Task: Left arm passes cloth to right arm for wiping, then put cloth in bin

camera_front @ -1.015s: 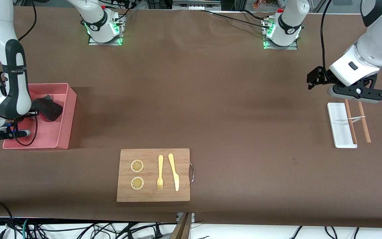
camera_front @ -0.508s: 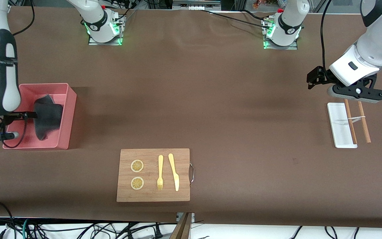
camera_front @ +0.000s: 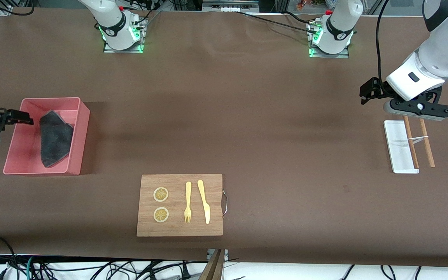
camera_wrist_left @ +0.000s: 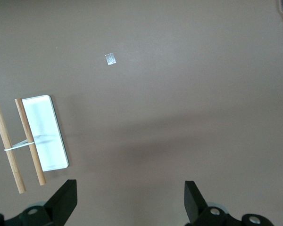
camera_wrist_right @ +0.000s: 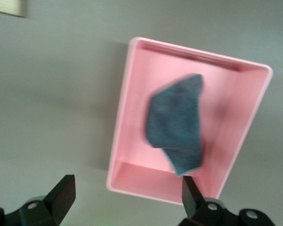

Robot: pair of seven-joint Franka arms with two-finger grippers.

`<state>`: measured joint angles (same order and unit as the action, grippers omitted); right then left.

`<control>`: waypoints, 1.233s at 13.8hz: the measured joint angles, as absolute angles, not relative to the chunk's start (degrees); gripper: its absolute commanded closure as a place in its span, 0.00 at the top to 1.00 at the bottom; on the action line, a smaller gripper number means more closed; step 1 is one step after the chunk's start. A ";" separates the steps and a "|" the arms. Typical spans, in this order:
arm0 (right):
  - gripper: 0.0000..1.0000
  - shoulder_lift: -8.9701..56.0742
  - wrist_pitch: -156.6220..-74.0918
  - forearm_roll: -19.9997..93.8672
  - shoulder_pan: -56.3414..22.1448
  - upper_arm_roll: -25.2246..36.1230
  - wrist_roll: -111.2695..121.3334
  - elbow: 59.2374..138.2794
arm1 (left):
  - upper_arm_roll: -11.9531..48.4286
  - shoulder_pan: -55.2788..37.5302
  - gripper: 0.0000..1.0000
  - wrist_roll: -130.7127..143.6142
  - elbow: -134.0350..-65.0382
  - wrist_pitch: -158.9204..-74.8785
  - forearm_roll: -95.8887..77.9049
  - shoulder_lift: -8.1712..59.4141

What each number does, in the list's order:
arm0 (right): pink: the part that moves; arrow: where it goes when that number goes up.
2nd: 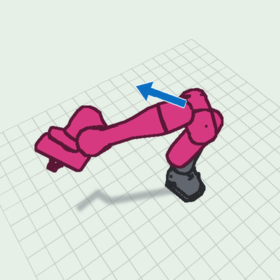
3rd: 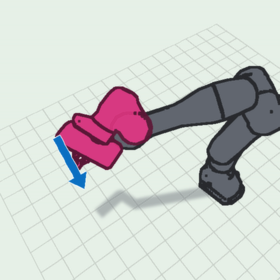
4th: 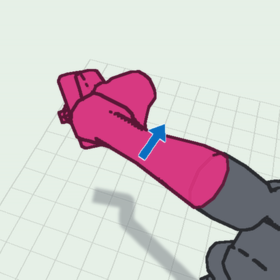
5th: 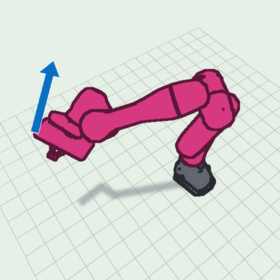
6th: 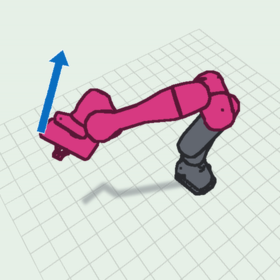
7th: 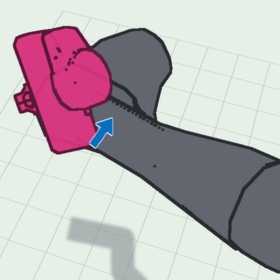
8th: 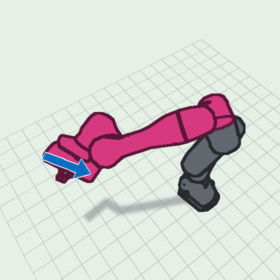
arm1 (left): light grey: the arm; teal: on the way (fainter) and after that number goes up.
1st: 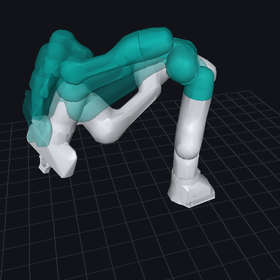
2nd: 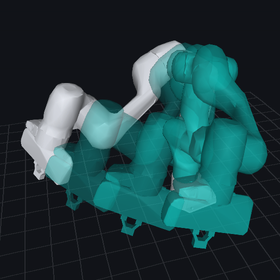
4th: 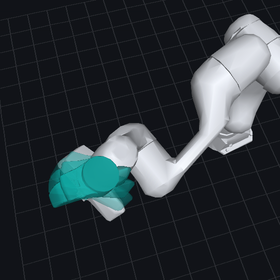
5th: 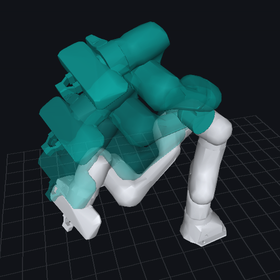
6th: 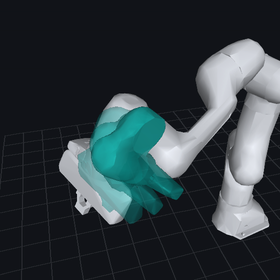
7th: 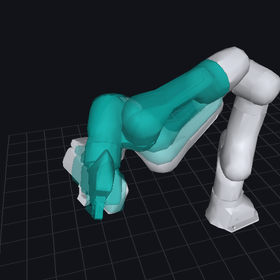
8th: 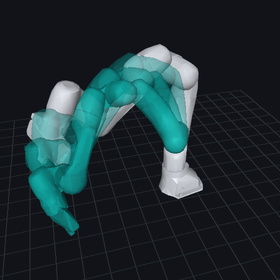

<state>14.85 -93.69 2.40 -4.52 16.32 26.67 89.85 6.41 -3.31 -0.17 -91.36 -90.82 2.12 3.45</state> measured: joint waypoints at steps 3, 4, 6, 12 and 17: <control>1.00 10.35 -90.05 2.38 -4.60 12.39 26.28 89.86 | 6.41 -3.31 1.00 -0.16 -91.36 -90.82 2.12 3.45; 1.00 9.20 -89.13 2.37 -4.55 11.50 25.42 89.86 | 6.41 -3.31 1.00 -0.16 -91.36 -90.81 2.12 3.45; 1.00 7.38 -87.28 2.37 -4.15 9.32 19.37 89.86 | 6.41 -3.31 1.00 -0.17 -91.36 -90.81 2.12 3.45; 1.00 3.20 -83.00 -0.03 -2.10 5.16 10.05 87.92 | 6.41 -3.32 1.00 -0.17 -91.36 -90.80 2.12 3.45; 1.00 0.53 -81.45 -0.08 0.01 4.49 10.05 86.57 | 6.42 -3.33 1.00 -0.16 -91.36 -90.78 2.12 3.45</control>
